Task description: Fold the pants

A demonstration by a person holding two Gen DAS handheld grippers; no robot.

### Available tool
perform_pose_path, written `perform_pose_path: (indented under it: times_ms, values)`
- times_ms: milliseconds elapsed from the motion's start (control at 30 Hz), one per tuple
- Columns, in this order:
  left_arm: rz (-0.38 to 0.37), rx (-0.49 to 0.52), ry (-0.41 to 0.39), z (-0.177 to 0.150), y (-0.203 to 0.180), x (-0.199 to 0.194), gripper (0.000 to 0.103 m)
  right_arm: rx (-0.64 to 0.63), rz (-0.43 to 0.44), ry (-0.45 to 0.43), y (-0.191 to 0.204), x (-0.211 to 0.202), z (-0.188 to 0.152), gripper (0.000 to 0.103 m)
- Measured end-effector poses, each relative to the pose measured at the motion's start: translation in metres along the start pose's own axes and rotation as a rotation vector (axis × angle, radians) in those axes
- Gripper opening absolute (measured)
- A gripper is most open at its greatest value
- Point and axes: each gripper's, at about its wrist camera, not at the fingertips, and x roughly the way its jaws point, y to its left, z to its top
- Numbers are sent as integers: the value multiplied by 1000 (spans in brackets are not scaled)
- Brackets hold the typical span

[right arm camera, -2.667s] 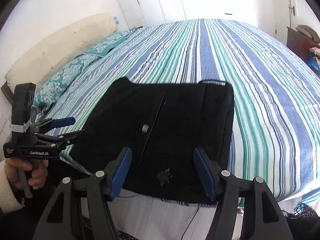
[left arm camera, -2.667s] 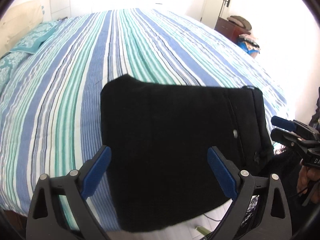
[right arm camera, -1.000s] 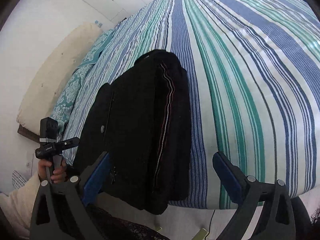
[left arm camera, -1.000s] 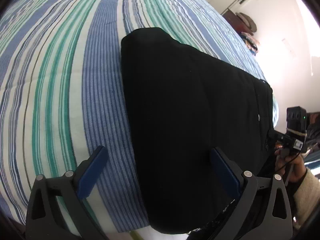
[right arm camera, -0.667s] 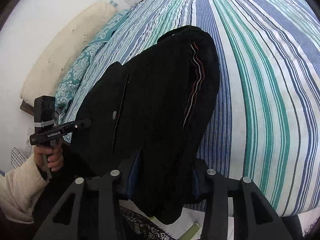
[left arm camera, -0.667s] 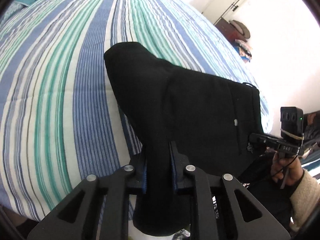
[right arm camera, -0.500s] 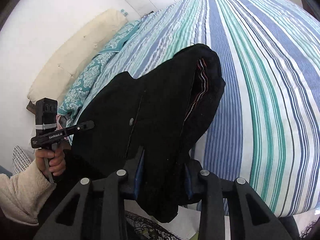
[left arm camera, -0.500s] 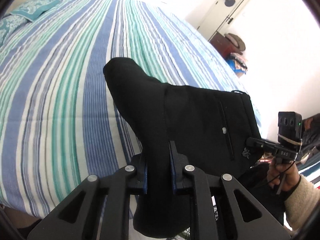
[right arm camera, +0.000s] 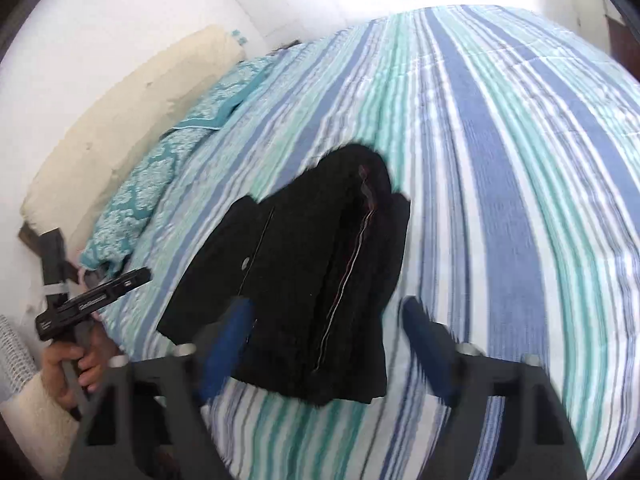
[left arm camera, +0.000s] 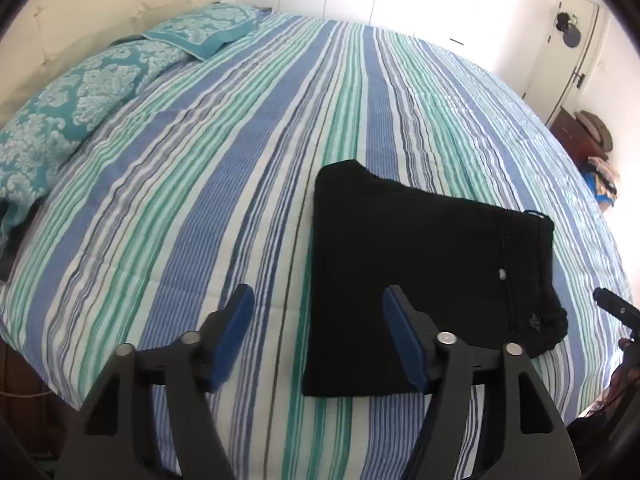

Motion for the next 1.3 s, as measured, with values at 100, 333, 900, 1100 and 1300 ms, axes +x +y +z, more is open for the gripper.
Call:
perform_pose_path:
  times_ms: [100, 333, 900, 1100, 1300]
  values:
    - [108, 24, -77, -19, 1, -37, 97, -51, -139, -23, -2, -24, -13, 103]
    - [117, 31, -92, -52, -23, -111, 98, -164, -301, -96, 47, -105, -59, 103]
    - [173, 147, -215, -88, -56, -228, 100, -233, -308, -199, 159, -209, -127, 103]
    - [165, 139, -158, -94, -57, -233, 100, -234, -310, -212, 169, -220, -132, 103]
    - [182, 179, -140, -103, -62, -232, 100, -255, -327, -229, 174, -224, -136, 103]
